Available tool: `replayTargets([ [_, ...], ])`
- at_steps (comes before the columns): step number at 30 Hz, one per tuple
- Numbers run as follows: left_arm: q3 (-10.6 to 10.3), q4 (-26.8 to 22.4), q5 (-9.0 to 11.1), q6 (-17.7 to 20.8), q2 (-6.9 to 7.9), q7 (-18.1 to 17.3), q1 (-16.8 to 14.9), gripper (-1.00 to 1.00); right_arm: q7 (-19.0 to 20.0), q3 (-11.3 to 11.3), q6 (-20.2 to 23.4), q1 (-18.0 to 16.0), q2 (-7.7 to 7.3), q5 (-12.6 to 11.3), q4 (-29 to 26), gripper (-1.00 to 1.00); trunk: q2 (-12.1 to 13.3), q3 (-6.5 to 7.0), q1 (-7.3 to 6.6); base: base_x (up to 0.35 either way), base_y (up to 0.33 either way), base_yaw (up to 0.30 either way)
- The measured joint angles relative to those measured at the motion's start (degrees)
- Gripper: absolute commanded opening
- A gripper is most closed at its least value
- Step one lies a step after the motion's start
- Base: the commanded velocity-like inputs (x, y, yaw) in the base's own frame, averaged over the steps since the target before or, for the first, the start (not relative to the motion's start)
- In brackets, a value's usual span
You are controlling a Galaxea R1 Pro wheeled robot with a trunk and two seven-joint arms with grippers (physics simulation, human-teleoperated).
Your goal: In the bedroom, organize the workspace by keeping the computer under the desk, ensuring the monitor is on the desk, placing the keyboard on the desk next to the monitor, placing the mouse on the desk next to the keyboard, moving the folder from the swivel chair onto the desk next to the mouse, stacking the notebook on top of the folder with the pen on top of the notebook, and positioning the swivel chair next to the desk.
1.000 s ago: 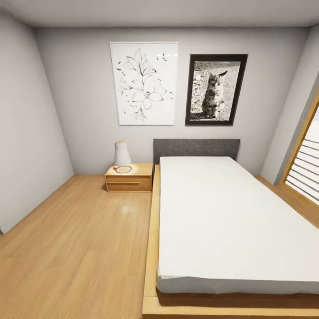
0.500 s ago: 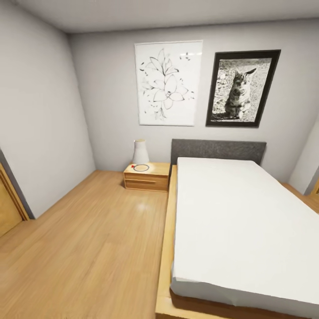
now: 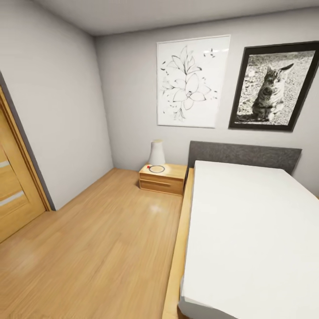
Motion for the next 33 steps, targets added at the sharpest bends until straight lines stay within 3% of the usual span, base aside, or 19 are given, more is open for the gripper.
replayTargets([
  [33, 0.08, 0.01, -0.09, 0.06, -0.17, 0.01, -0.02, 1.0, 0.1, 0.12, 0.09, 0.0, 0.0, 0.09, 0.09, 1.0, 0.01, 0.0, 0.01, 0.003, -0.003, 0.287],
])
